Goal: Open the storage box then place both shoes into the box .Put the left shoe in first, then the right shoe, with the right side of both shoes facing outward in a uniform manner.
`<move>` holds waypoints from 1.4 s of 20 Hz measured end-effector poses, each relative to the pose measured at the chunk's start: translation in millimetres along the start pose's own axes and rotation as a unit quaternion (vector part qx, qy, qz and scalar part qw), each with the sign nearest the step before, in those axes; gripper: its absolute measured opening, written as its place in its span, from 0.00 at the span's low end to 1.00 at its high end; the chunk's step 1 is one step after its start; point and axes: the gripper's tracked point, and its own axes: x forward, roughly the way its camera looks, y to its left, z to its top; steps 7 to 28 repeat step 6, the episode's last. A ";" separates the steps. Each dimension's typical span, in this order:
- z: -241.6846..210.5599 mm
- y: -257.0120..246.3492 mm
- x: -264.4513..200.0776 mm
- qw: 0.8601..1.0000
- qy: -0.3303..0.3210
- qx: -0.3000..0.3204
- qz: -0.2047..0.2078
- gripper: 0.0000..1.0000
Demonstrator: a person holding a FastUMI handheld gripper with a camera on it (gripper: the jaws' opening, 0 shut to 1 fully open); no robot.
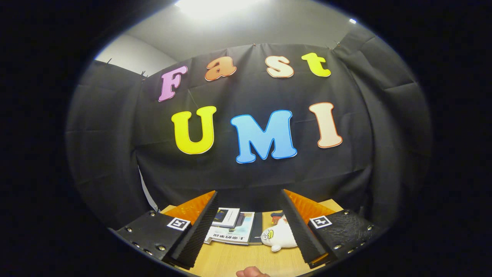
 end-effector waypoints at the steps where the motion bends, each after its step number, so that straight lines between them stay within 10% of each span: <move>1: 0.1 -6.8 2.8 1.000 -0.008 0.000 -0.002 0.98; 28: -24.0 -44.0 7.5 0.999 -0.013 -0.025 -0.017 0.98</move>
